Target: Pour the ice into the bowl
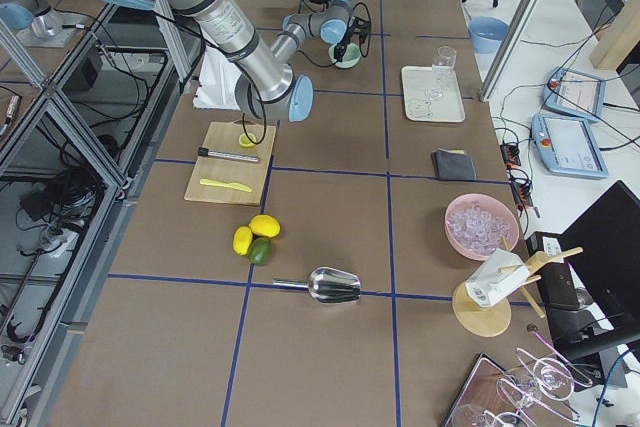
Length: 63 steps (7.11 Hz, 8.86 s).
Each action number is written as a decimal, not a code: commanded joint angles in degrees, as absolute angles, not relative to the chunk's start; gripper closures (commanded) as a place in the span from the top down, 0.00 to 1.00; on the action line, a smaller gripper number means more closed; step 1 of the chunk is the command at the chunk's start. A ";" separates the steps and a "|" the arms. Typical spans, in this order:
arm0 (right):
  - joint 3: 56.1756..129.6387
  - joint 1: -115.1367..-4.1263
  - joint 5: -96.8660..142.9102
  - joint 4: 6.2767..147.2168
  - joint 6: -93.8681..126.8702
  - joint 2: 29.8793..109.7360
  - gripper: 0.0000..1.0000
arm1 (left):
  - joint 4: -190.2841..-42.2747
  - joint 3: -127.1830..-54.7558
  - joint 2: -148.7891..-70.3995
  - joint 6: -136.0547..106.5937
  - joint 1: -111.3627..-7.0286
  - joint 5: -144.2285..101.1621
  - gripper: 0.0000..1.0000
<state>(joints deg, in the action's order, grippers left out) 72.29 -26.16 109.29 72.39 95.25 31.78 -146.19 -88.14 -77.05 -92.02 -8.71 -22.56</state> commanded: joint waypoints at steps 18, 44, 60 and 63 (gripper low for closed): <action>106.79 -38.41 113.64 71.10 78.93 73.65 1.00 | -133.73 -103.36 -95.08 -19.74 -10.20 -22.94 0.00; 106.35 -37.62 113.47 71.10 82.97 69.61 1.00 | -159.54 -94.31 -102.04 41.75 -5.99 -7.31 0.00; 106.52 -37.62 113.47 71.10 82.97 69.43 1.00 | -186.76 -95.10 -109.51 -21.61 3.43 -9.49 0.00; 106.44 -37.53 113.47 71.10 83.06 69.43 1.00 | -187.55 -95.18 -106.45 -21.45 3.25 -9.58 0.00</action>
